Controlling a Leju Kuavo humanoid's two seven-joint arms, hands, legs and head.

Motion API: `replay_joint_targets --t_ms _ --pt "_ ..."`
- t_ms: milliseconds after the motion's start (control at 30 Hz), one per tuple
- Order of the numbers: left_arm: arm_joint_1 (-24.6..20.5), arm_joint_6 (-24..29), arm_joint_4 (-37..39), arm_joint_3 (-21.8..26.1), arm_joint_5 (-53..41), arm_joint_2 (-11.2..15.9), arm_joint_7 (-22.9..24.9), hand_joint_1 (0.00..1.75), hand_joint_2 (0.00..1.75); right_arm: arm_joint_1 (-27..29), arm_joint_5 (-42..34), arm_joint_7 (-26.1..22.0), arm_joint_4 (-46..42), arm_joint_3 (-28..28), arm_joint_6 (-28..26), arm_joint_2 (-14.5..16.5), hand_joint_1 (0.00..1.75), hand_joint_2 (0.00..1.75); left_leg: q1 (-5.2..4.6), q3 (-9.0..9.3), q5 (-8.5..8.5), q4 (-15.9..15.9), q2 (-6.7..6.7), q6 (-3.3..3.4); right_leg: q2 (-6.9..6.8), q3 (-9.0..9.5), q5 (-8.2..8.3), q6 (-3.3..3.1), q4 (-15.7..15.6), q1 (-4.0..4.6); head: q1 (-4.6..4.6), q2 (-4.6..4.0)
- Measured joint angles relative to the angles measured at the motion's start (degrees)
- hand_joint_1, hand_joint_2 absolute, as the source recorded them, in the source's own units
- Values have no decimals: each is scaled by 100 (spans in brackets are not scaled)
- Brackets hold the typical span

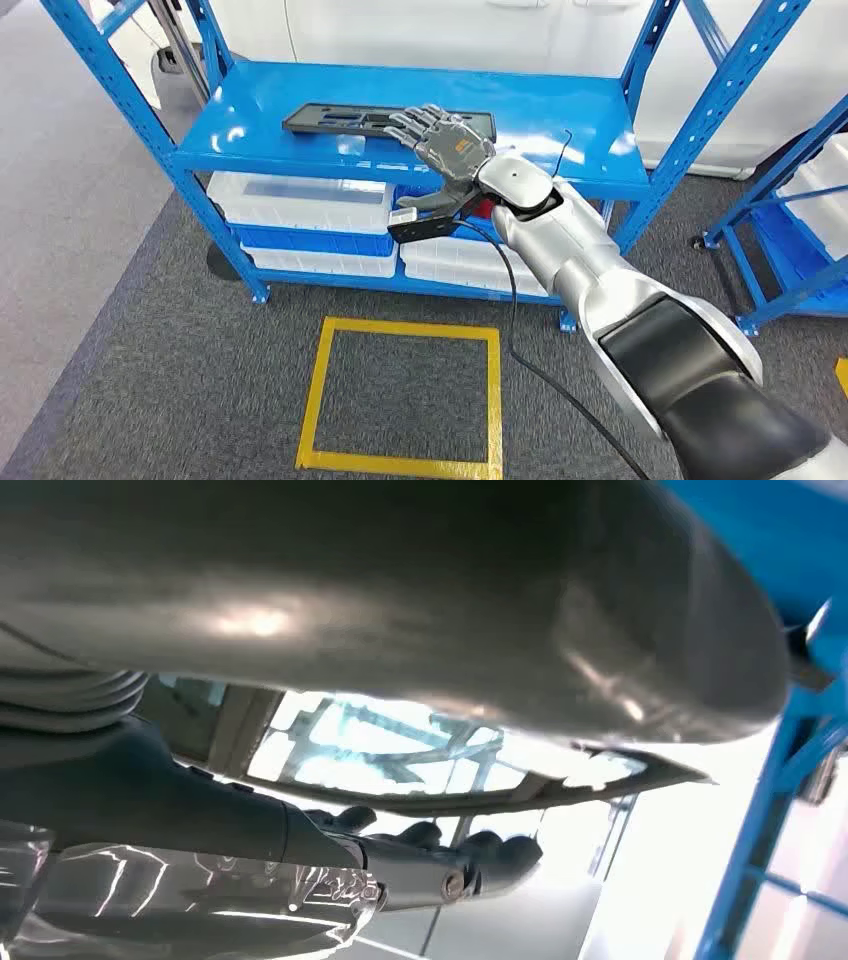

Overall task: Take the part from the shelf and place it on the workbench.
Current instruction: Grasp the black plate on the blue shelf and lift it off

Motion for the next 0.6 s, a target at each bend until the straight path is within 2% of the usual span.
replay_joint_targets --t_ms 100,133,167,200,233,267,300,433,500,567,600 --pt "-1 -4 -9 27 -2 0 1 0 0 9 -7 -10 27 39 -4 -1 0 0 24 -405 -123 639 1 -33 7 52 -52 6 7 3 1 0" --pt "-1 -5 -11 37 -4 0 2 0 0 15 -9 -14 37 56 -9 -1 0 0 34 -475 -28 673 2 -42 10 88 -83 15 11 1 1 0" --pt "0 -7 -12 45 -5 0 3 0 0 19 -11 -15 43 70 -16 -2 0 0 44 -422 182 455 3 -44 11 135 -120 28 15 -2 0 0" --pt "-1 -7 -13 54 -7 0 3 0 0 20 -13 -15 45 82 -28 -2 0 0 52 -278 457 62 7 -40 12 191 -163 45 19 -5 1 0" --pt "-2 -8 -14 62 -8 -1 3 0 0 16 -13 -12 46 92 -45 -2 0 0 47 -111 650 -323 11 -27 11 238 -205 69 21 0 1 0" --pt "-6 -10 -15 68 -8 -2 3 0 0 10 -14 -6 47 97 -62 -3 0 0 37 39 762 -661 13 -2 12 269 -240 97 26 7 1 0" --pt "-9 -11 -15 73 -9 -3 5 0 0 5 -15 0 48 101 -79 -4 0 0 25 128 786 -852 14 29 11 282 -261 128 21 13 1 0" --pt "-14 -13 -16 81 -9 -10 10 0 0 2 -31 21 46 132 -105 -15 0 0 23 228 704 -988 1 184 8 254 -286 247 125 17 1 0" --pt "-23 -13 -16 82 -9 -16 5 0 0 -14 -41 29 43 148 -105 -26 0 0 33 290 684 -1023 -2 243 10 -1 -477 277 577 3 2 0" --pt "-35 -13 -16 82 -9 -19 1 0 0 -6 -57 34 46 175 -104 -39 0 0 17 314 647 -1022 -2 283 11 -492 -750 294 1335 1 2 0" --pt "-35 -13 -16 83 -8 -20 0 0 0 14 -69 34 48 186 -103 -46 0 0 6 333 623 -1019 -6 297 11 -707 -801 296 1611 0 2 0"
